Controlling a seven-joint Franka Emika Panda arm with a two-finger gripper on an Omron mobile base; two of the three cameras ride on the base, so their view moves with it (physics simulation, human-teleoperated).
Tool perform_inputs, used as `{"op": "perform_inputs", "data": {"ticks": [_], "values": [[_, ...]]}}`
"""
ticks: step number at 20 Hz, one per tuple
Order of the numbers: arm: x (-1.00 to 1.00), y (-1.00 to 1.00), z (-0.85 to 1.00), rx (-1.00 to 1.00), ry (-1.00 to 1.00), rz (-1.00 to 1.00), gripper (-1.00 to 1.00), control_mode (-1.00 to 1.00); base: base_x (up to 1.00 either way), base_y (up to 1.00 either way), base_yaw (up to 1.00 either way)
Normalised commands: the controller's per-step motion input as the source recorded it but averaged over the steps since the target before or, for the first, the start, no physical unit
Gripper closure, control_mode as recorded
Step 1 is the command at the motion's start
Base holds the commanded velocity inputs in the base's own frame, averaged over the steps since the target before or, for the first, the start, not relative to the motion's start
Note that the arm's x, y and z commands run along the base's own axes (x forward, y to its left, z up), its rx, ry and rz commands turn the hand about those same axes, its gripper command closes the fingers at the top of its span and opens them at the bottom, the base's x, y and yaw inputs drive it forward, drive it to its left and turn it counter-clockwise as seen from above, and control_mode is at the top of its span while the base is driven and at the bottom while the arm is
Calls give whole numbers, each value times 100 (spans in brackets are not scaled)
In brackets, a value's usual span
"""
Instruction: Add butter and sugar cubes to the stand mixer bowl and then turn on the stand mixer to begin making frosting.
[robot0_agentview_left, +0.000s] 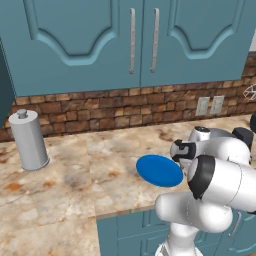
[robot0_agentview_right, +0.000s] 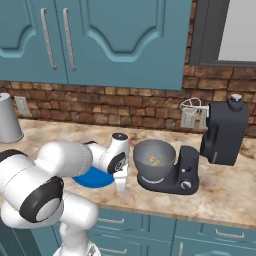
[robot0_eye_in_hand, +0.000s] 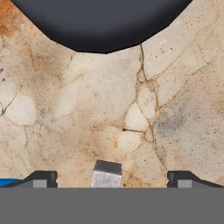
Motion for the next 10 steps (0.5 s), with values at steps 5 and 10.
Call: {"op": "perform_inputs", "data": {"ticks": [5, 10], "values": [[-3, -1, 0, 0, 0, -2, -100, -100, 0, 0, 0], [-2, 0, 0, 0, 0, -2, -100, -100, 0, 0, 0]]}}
